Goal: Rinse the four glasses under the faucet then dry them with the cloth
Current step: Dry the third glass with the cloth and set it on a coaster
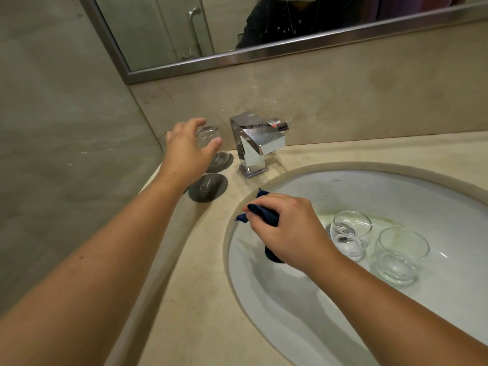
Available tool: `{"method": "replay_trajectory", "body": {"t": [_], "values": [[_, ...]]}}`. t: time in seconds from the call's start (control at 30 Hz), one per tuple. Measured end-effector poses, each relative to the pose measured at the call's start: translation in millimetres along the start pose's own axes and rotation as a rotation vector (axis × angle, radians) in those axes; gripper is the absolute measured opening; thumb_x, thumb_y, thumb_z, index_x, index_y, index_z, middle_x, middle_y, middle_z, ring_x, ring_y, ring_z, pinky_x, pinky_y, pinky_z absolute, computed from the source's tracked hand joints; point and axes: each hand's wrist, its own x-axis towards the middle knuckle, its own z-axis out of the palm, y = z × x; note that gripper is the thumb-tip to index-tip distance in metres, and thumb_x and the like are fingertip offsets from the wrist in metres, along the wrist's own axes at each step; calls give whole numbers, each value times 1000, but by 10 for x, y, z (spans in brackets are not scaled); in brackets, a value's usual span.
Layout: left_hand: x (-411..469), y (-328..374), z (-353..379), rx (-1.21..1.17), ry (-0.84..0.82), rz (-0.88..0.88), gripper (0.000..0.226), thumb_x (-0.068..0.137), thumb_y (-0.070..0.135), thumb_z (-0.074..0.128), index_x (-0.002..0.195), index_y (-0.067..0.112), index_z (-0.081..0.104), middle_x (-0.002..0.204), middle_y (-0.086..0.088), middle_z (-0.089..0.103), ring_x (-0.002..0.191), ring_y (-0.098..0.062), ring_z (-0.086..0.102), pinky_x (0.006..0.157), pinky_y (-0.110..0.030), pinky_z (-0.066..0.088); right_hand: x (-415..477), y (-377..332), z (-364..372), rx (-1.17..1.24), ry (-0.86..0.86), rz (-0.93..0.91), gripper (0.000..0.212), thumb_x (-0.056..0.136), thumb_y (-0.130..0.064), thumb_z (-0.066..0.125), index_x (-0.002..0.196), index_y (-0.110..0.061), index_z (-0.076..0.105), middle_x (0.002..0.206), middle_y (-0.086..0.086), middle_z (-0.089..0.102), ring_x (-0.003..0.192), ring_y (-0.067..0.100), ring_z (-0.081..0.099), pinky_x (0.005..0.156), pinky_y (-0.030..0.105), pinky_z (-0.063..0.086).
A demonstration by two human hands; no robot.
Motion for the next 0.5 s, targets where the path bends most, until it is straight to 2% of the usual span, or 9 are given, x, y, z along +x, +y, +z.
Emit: {"method": "replay_trajectory", "body": {"t": [0.13,0.2,0.27,0.4,0.43,0.5], "values": [[-407,108,-146,-30,60,101,50,102,36,71,148,22,58,145,-8,56,139,-29,44,112,-29,33,28,-223,-167,66,79,66,8,96,-21,74,95,-21,82,65,-20,66,62,2,62,52,10,39],[-630,211,-210,-46,69,151,50,102,35,71,148,23,57,144,-6,55,138,-26,42,110,-26,30,0,-334,-284,95,90,82,9,97,-20,73,97,-19,82,59,-26,62,55,-1,59,46,10,39],[-843,342,-250,-49,67,216,51,102,35,70,150,25,56,145,-2,53,137,-22,41,112,-26,31,-87,-431,-427,92,92,65,9,97,-20,73,97,-19,82,58,-24,61,51,0,57,45,11,40],[-1204,683,-270,-45,85,384,50,102,30,70,149,23,56,142,2,52,129,-15,40,106,-6,26,-325,-447,-775,7,130,43,7,96,-21,75,94,-23,82,70,-11,67,53,7,57,44,16,41],[-1273,774,-249,-49,84,417,50,102,31,70,149,24,56,142,3,52,129,-16,41,108,-8,27,-378,-421,-866,-10,146,44,8,95,-21,75,94,-25,82,71,-8,69,56,10,60,45,19,43],[-1396,947,-170,-65,52,448,50,102,32,70,149,26,55,144,4,51,131,-15,41,111,-14,29,-462,-365,-1053,-32,194,55,10,95,-20,75,96,-27,82,77,-7,74,69,14,67,58,32,53]]}}
